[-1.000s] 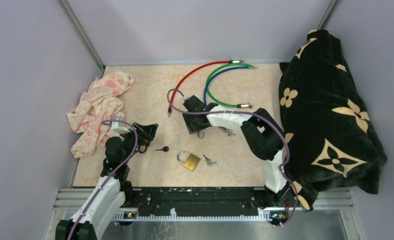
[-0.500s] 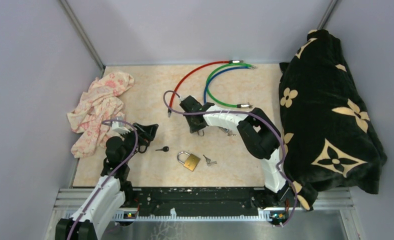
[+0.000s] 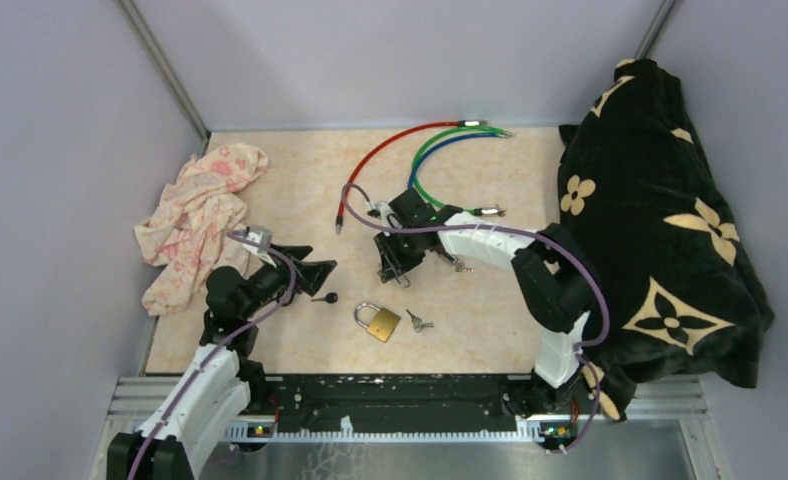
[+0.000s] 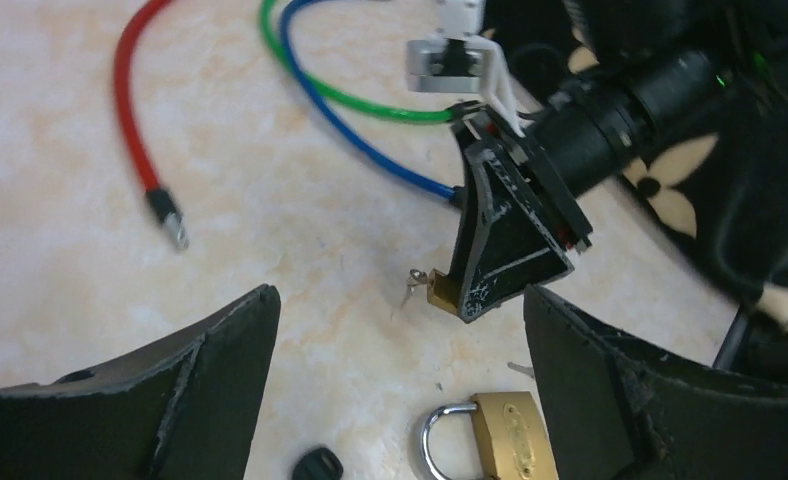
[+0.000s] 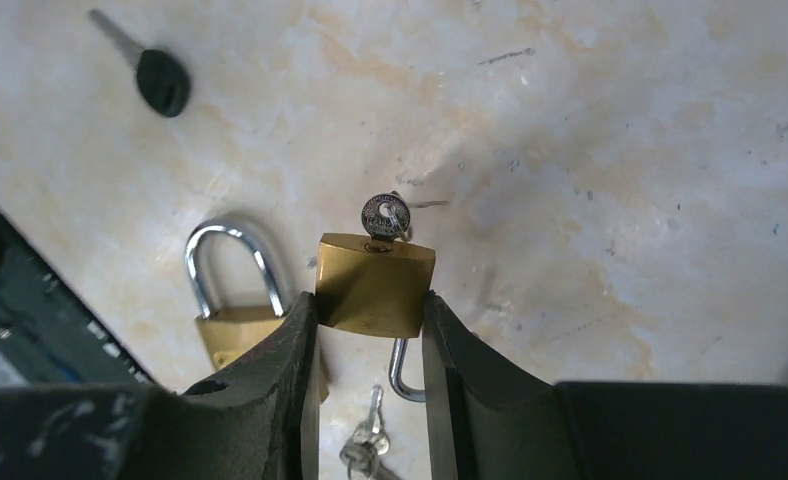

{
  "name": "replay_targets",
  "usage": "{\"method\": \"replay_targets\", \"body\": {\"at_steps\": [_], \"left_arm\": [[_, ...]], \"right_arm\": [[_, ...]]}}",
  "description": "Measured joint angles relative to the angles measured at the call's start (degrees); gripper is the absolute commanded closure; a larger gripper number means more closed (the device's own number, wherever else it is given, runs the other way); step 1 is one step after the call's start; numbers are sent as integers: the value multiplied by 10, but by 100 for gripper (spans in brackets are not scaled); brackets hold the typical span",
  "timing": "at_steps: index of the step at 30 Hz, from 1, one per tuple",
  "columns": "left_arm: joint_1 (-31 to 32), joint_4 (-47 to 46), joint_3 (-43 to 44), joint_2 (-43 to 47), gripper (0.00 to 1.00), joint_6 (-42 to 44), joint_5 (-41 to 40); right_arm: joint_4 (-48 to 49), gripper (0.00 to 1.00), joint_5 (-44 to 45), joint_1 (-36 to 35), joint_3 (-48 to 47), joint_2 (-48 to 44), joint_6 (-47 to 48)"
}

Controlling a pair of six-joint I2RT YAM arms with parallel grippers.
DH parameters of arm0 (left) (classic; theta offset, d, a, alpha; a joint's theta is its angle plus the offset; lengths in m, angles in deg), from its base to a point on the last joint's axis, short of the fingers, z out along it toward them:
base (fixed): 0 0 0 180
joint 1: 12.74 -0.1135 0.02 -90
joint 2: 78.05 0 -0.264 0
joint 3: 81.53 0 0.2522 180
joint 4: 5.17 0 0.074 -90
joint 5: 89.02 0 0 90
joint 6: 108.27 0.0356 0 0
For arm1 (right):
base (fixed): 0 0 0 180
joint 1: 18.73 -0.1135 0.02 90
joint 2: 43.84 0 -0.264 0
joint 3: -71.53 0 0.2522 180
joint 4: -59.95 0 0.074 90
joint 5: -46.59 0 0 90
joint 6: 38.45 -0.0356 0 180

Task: Lock with the key
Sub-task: Pick up the lock from the center of the board.

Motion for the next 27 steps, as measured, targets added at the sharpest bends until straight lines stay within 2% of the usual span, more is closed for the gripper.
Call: {"method": "replay_targets", "body": {"at_steps": [2,4,8,11,15,18,20,24,27], "left_arm": [[6,11,33,-18,7,79,71],[12,54,76,-38,7,195,143],[38,234,158,-70,5,568,270],[80,365,198,-107,1,840,311],[133,448,242,-163,2,1052,321],[170,471,252,-175,10,1139,322],[189,486,255,-176,20,1172,322],[226,494,273,-177,49,1172,317],[240,484,281,-178,63,1147,306]], "right_arm": [[8,100,-38,15,19,-27,2],[19,100,-68,27,35,-49,5],[40,100,-129,38,61,-86,19],[50,100,-177,35,78,-116,30],[63,100,-221,27,110,-170,46],[73,100,-245,14,123,-207,52],[80,100,-257,4,123,-222,55],[81,100,-263,-7,124,-224,61],[81,100,-265,-13,124,-224,63]]}}
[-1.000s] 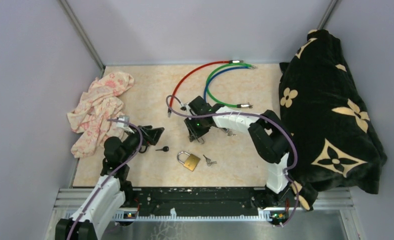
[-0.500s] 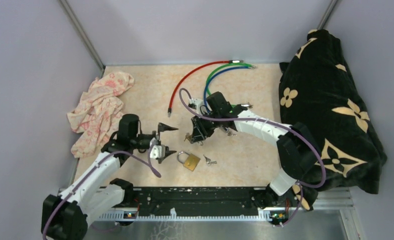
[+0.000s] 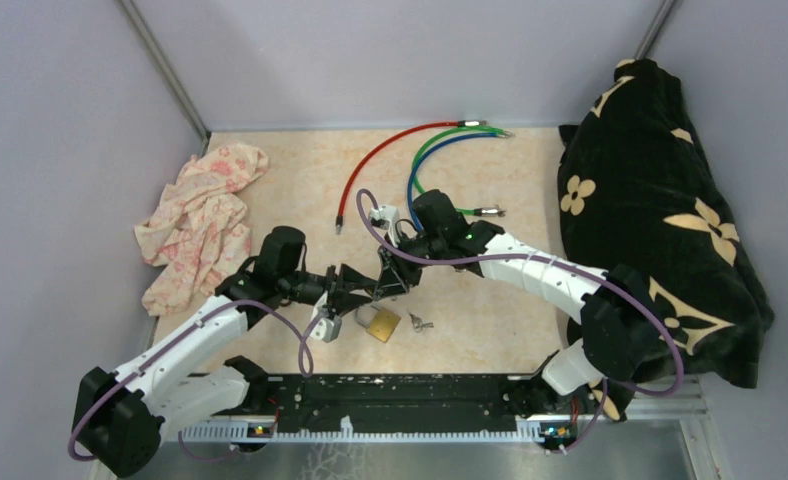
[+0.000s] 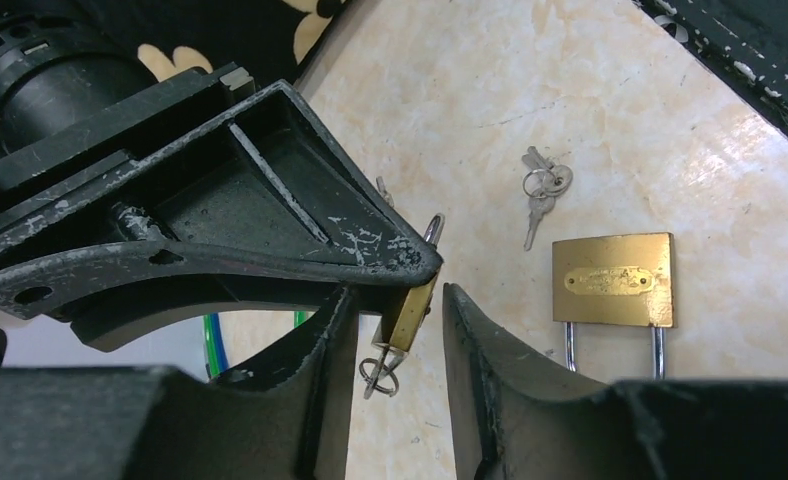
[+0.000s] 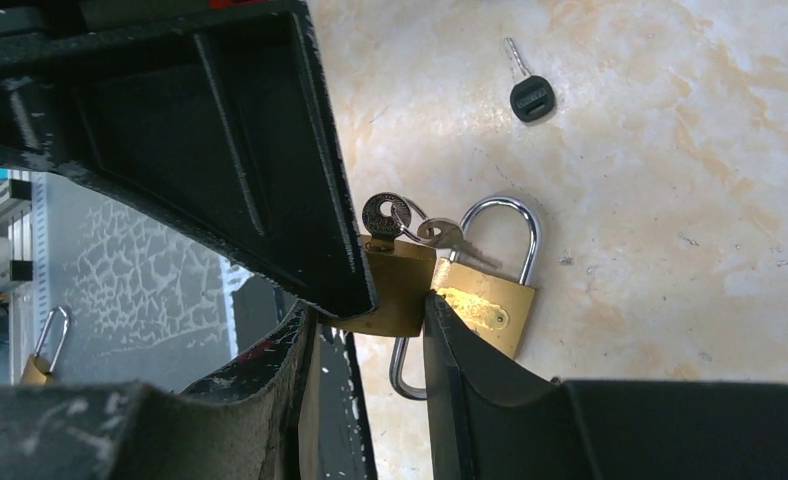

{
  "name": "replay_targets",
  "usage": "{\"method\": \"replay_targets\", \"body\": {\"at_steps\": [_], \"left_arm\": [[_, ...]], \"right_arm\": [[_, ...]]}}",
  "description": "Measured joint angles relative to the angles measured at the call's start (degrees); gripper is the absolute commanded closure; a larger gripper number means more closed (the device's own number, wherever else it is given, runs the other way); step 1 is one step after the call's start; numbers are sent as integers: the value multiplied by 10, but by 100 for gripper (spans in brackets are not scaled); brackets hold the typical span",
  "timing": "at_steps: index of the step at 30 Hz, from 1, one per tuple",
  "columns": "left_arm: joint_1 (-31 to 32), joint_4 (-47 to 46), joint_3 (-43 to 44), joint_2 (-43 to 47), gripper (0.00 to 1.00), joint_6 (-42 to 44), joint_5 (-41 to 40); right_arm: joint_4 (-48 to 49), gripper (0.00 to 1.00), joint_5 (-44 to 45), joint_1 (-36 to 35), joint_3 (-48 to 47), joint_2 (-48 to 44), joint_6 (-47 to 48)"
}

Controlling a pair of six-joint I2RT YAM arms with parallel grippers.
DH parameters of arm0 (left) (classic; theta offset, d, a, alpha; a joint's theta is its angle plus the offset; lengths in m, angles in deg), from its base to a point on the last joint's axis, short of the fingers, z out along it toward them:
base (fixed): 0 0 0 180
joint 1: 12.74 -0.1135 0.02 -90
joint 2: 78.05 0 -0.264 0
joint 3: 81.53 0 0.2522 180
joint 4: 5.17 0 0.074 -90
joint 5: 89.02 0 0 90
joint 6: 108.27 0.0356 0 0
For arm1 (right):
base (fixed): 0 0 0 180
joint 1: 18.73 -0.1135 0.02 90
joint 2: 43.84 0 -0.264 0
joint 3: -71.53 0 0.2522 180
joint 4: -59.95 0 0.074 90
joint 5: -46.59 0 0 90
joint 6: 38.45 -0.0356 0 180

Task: Lock with the key
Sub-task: Pick up the lock from the center of the board.

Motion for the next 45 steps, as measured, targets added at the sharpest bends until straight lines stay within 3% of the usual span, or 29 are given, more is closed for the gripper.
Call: {"method": "replay_targets", "body": {"at_steps": [5,11,15,17,21,22,24,26,29,32,40,45], "left_arm": [[6,-9,0,-2,60,-23,-16],[9,-18,0,-8,65,-23,-35],[11,-17,-2,-10,82,-13,-41],[12,-16,-3,-10,99,-4,-45],[13,-13,-7,-10,100,11,-52],[14,-13,-7,-10,100,11,-52],[14,-14,-7,-9,100,5,-52],[16,-21,-8,-9,100,-21,-55],[16,-44,-8,-10,100,-125,-69],[16,-79,-8,-10,100,-245,-83],[16,-147,-17,-5,100,-544,-111],[15,-183,-27,-1,100,-667,-112]], "right_arm": [[0,100,-3,-4,0,0,2],[0,100,-9,-6,0,0,10],[0,100,-8,-7,0,0,18],[0,100,-7,-7,0,0,18],[-5,100,-7,-4,0,0,14],[-5,92,-7,-4,0,0,14],[-5,65,-7,-4,0,0,14],[-6,53,-8,-3,0,0,14],[-8,42,-5,-5,0,-2,31],[-10,40,-3,-1,2,-11,47],[-9,43,-7,22,42,-78,84],[6,50,-9,22,90,-101,92]]}}
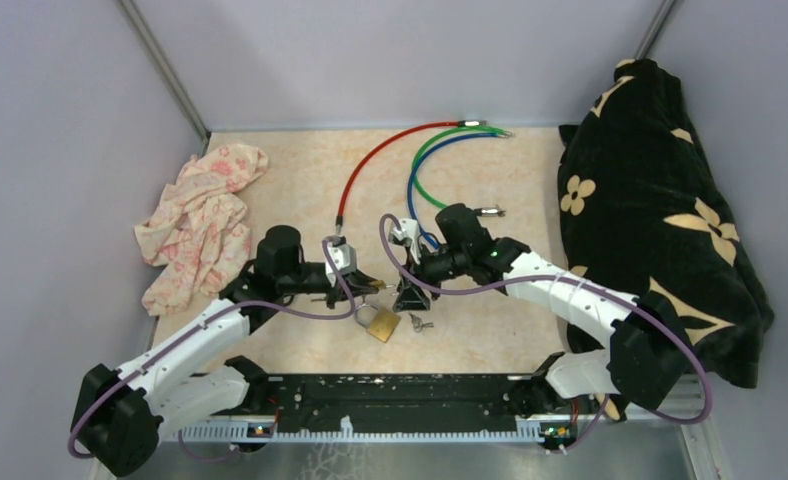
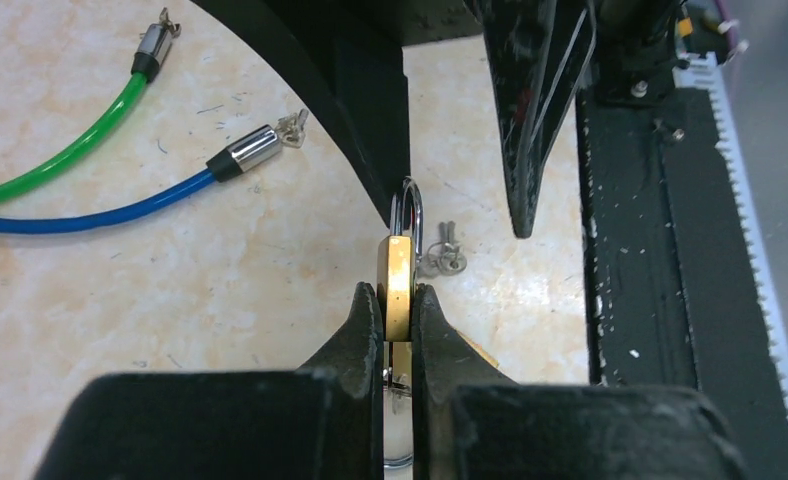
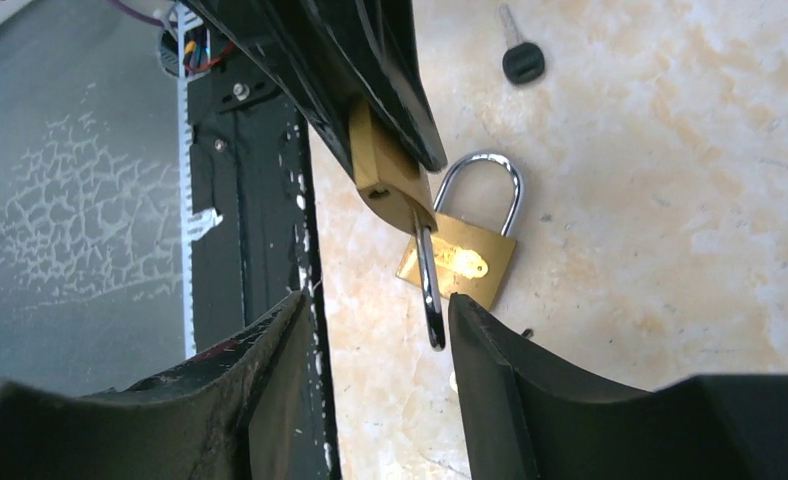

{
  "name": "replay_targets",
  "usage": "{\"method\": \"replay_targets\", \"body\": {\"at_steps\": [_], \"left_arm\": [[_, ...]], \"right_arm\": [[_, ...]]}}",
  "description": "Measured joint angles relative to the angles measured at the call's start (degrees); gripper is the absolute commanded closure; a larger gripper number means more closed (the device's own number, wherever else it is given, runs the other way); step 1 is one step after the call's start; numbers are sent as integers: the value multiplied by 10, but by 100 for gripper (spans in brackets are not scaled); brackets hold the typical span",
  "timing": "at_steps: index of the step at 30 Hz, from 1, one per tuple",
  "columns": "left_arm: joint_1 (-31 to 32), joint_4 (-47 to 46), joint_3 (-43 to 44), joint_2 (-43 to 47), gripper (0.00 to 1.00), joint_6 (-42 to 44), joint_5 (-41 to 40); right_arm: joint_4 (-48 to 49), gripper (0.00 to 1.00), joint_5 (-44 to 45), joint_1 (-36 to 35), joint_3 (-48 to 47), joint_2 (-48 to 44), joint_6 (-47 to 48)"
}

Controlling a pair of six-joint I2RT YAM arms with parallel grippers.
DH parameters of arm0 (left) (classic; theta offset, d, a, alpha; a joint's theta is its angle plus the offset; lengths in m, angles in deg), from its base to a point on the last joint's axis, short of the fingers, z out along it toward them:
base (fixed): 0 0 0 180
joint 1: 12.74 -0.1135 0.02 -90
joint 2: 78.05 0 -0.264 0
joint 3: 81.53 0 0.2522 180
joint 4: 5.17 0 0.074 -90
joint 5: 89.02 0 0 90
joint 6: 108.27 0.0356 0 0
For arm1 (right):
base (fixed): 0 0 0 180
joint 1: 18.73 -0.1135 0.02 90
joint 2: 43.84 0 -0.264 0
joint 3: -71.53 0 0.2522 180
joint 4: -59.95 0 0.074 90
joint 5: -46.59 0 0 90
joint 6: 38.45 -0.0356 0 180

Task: Lock with the key
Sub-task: Pick up the lock from the center of the board.

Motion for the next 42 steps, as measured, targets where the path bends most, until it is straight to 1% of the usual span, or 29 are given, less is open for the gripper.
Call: {"method": "replay_targets", "body": {"at_steps": [2,4,8,11,12,16,18,19,23,24,25,26,27,28,29,30,32,36,39,42], "left_arm": [[-2,-12,-2,3,100,-32,3],[-2,-20,-4,5,100,-54,5],[-2,-29,-7,6,100,-73,9],[-2,-30,-7,7,100,-78,12],[-2,-30,-8,6,100,-78,14],[-2,-30,-9,7,100,-80,16],[-2,-30,-10,7,100,-80,19],[-2,-30,-10,6,100,-80,20],[-2,-31,-12,7,100,-77,26],[-2,-33,-13,7,89,-77,26],[-2,-36,-14,7,62,-78,26],[-2,-40,-16,7,39,-78,25],[-2,-46,-19,8,25,-76,23],[-2,-50,-23,10,17,-77,17],[-2,-53,-26,12,12,-73,11],[-2,-55,-31,14,4,-70,3],[-2,-57,-39,21,1,-50,-9],[-2,-57,-48,40,2,18,-42],[-2,-57,-48,52,10,71,-44],[-2,-51,-48,59,19,100,-22]], "right_arm": [[5,55,1,0,16,-1,-1],[17,56,2,0,25,-1,-4],[46,49,1,0,31,-1,-14],[64,50,1,0,31,-1,-18],[66,53,1,0,31,-1,-18],[68,81,3,0,31,-1,-14],[68,99,4,0,30,0,-14],[67,100,5,0,30,1,-11],[67,100,1,0,30,1,-11],[66,100,1,0,30,1,-11],[66,100,1,0,30,1,-12],[66,100,2,0,30,1,-13],[66,100,1,0,30,1,-16],[67,100,3,0,30,1,-20],[68,100,4,0,30,1,-25],[69,100,5,0,30,1,-30],[74,100,4,0,30,1,-43],[84,100,6,0,30,1,-68],[89,100,2,0,30,1,-87],[100,100,-3,0,30,1,-96]]}}
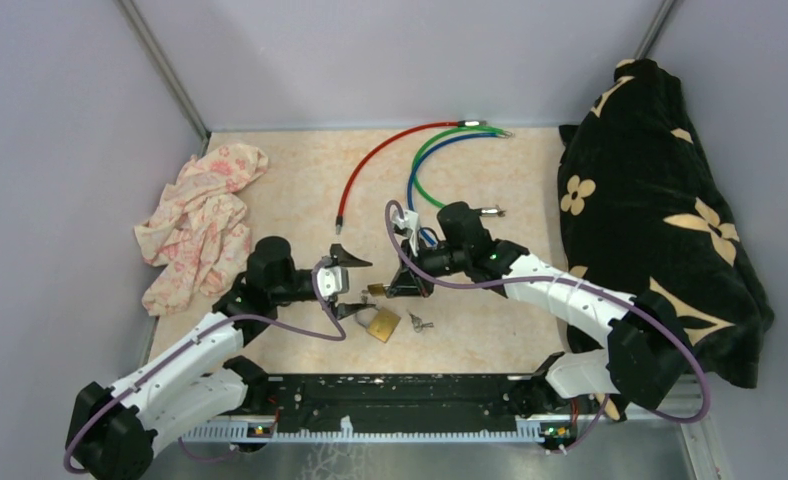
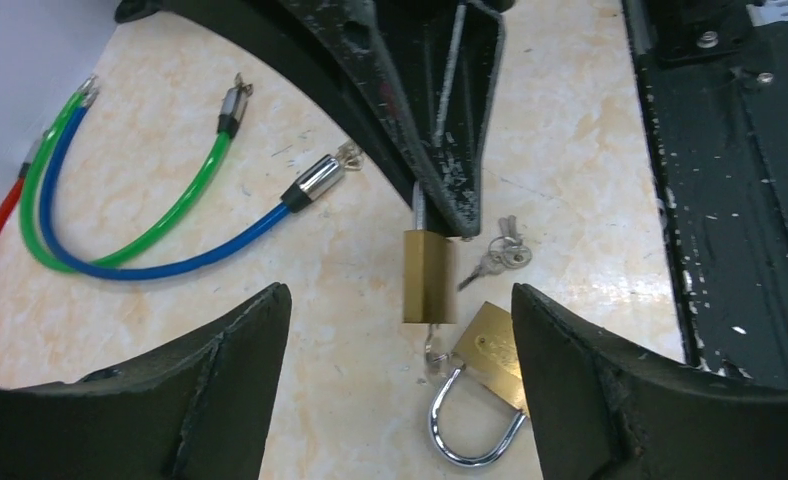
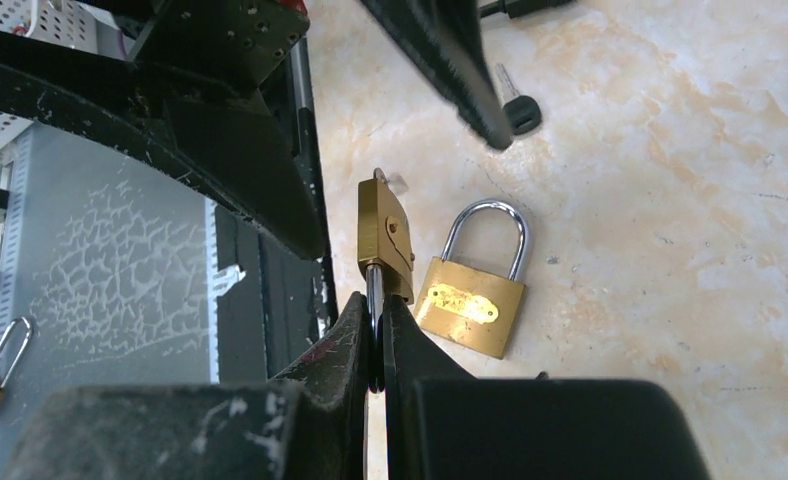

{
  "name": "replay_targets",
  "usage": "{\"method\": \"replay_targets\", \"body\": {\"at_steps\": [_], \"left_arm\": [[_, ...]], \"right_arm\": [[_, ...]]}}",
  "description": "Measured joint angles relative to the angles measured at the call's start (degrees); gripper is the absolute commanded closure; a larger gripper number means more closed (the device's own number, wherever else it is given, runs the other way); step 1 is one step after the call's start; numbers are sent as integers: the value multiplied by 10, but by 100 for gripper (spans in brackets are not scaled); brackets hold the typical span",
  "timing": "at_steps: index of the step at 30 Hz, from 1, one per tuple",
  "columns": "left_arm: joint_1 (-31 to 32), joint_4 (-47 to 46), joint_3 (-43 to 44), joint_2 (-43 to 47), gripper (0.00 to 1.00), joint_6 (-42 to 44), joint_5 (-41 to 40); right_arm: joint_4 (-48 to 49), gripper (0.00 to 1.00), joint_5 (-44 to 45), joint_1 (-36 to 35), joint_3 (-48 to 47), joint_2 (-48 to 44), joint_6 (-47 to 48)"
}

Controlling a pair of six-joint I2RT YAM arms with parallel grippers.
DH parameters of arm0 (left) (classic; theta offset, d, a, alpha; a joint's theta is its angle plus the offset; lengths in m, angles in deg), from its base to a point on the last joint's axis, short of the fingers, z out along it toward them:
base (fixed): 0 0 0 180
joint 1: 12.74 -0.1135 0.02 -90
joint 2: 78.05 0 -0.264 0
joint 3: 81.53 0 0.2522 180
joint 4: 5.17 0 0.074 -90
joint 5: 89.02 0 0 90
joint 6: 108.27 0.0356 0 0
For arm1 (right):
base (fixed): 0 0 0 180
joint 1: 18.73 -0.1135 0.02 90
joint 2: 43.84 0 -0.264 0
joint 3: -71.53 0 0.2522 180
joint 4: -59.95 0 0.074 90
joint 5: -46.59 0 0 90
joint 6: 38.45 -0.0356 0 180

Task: Lock with the key
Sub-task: Pick up the lock from the center of the board.

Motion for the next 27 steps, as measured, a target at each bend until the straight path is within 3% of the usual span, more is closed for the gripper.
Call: {"method": "replay_targets", "body": {"at_steps": [5,9,15,17,19,20,23,24,26,27], "left_arm": [[0,16,0,-3,45,-19,34],[0,2,0,-10,47,-82,24],[0,-48,0,-4,66,-197,32],[0,-68,-1,5,77,-231,44],[0,-84,-2,13,96,-253,51],[-2,-89,-2,15,100,-262,54],[-7,-96,-2,16,100,-280,61],[-8,-96,-2,16,100,-285,61],[-9,-96,-2,16,100,-294,61],[-10,-96,-2,16,100,-297,61]], "right_arm": [[27,100,-4,0,3,-5,-5],[52,100,-19,0,12,-23,-5],[88,100,-46,0,20,-43,-2],[96,100,-51,0,20,-48,-1],[104,100,-57,0,20,-50,-1],[106,100,-61,0,20,-50,0],[111,100,-63,0,20,-52,3],[112,95,-63,0,20,-52,3],[112,63,-63,0,20,-52,4],[110,56,-63,0,20,-52,4]]}}
